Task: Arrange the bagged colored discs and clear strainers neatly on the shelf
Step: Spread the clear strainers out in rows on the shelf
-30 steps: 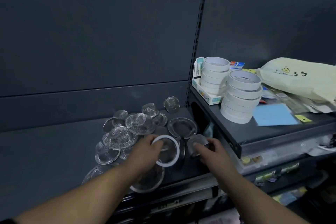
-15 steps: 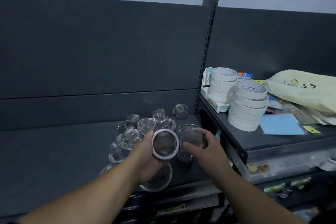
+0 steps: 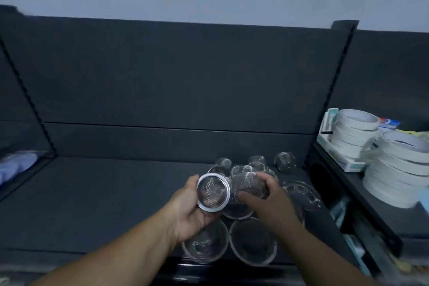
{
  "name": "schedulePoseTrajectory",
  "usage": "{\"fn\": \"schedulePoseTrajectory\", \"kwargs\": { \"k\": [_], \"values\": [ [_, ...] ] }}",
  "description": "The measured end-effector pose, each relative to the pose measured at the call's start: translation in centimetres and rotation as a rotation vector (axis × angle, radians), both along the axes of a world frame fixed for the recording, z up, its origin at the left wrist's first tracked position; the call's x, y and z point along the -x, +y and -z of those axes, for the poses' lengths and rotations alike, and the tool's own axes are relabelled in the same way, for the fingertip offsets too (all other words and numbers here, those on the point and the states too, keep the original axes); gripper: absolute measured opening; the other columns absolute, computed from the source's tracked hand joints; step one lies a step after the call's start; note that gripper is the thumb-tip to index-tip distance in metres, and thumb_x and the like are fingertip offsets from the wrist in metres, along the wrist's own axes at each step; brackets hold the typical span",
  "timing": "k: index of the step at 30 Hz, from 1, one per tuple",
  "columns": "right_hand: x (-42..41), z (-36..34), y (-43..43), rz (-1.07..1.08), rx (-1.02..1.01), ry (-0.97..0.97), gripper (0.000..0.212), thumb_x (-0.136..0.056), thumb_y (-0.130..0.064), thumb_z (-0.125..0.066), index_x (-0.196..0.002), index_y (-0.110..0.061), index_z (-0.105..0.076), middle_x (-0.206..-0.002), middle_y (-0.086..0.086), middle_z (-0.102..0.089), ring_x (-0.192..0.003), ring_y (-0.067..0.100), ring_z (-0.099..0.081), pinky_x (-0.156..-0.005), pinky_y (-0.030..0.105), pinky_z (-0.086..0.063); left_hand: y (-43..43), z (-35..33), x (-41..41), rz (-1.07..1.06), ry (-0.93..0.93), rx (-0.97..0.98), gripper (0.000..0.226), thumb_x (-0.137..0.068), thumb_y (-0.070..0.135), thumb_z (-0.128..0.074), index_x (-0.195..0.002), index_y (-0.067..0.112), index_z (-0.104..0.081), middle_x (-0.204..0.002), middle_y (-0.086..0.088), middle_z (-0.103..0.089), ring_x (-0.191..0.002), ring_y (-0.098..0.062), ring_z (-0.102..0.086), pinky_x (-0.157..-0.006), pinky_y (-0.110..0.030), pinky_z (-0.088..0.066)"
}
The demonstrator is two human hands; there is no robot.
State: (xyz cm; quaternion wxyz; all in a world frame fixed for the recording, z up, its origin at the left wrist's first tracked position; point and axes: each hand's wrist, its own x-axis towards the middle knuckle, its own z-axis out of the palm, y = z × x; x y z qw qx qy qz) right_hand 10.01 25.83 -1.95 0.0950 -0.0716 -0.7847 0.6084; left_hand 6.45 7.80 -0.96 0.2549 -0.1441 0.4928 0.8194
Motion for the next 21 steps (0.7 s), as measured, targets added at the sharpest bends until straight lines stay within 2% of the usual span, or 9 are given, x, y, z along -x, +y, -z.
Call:
{"fn": "schedulePoseTrajectory", "kwargs": {
  "k": [4,7,9,12,15,18,21],
  "values": [
    [2.8,0.0,-4.3,-0.045,0.023,-0.026,0.047,-0.069,-0.015,-0.083,-0.108,-0.026,-0.058,-0.095,-0.009,-0.069,-0.082,0.005,-0.066,-0.07,0.019,-0.051,-5.3,-0.4,1.8,-0.087,0.014,0.012,0.036,-0.098,0.037,-0.044,-0.094,0.009,-0.065,-0.076,-0.011,-0.072,-0.059,-0.02,-0.068,-0.054,-0.028,-0.058],
    [5.3,0.5,-8.9,-0.07,0.039,-0.048,0.049,-0.067,-0.015,-0.083,-0.108,-0.027,-0.059,-0.094,-0.009,-0.071,-0.083,0.006,-0.067,-0.077,0.024,-0.052,-10.2,-0.4,3.8,-0.155,0.031,0.024,0.026,-0.095,0.035,-0.052,-0.088,0.012,-0.064,-0.071,-0.007,-0.07,-0.053,-0.014,-0.066,-0.047,-0.023,-0.055],
    [6.9,1.1,-12.6,-0.082,0.042,-0.058,0.053,-0.063,-0.023,-0.085,-0.109,-0.03,-0.059,-0.097,-0.01,-0.07,-0.089,0.007,-0.067,-0.082,0.027,-0.053,-13.8,-0.2,5.3,-0.179,0.025,0.022,0.029,-0.094,0.036,-0.052,-0.087,0.012,-0.065,-0.072,-0.007,-0.071,-0.054,-0.014,-0.066,-0.048,-0.023,-0.055],
    [9.1,1.5,-18.7,-0.093,0.037,-0.095,0.05,-0.062,-0.024,-0.084,-0.106,-0.03,-0.06,-0.095,-0.013,-0.07,-0.085,0.001,-0.066,-0.073,0.018,-0.049,-19.7,0.1,7.6,-0.175,0.007,0.017,0.034,-0.095,0.043,-0.048,-0.09,0.015,-0.067,-0.078,-0.006,-0.072,-0.063,-0.015,-0.066,-0.058,-0.027,-0.055],
    [11.5,2.1,-24.9,-0.113,0.049,-0.122,0.046,-0.065,-0.021,-0.083,-0.104,-0.03,-0.06,-0.095,-0.013,-0.07,-0.083,-0.002,-0.065,-0.069,0.014,-0.046,-26.3,0.7,9.9,-0.183,-0.008,0.008,0.027,-0.093,0.04,-0.052,-0.091,0.017,-0.066,-0.081,-0.004,-0.072,-0.073,-0.016,-0.065,-0.063,-0.029,-0.051],
    [13.9,2.4,-30.7,-0.133,0.066,-0.157,0.045,-0.069,-0.021,-0.082,-0.106,-0.032,-0.058,-0.099,-0.013,-0.068,-0.087,0.0,-0.065,-0.069,0.014,-0.047,-32.1,1.2,11.7,-0.166,0.001,-0.026,0.017,-0.086,0.025,-0.059,-0.083,0.013,-0.07,-0.081,-0.008,-0.072,-0.068,-0.018,-0.067,-0.056,-0.027,-0.055],
    [16.2,2.9,-35.4,-0.128,0.044,-0.159,0.048,-0.071,-0.02,-0.081,-0.11,-0.031,-0.056,-0.101,-0.014,-0.065,-0.087,-0.001,-0.063,-0.065,0.009,-0.045,-36.6,2.0,13.6,-0.173,0.02,0.004,0.02,-0.09,0.016,-0.053,-0.083,0.01,-0.07,-0.075,-0.01,-0.072,-0.06,-0.018,-0.068,-0.052,-0.024,-0.056]
  ]
}}
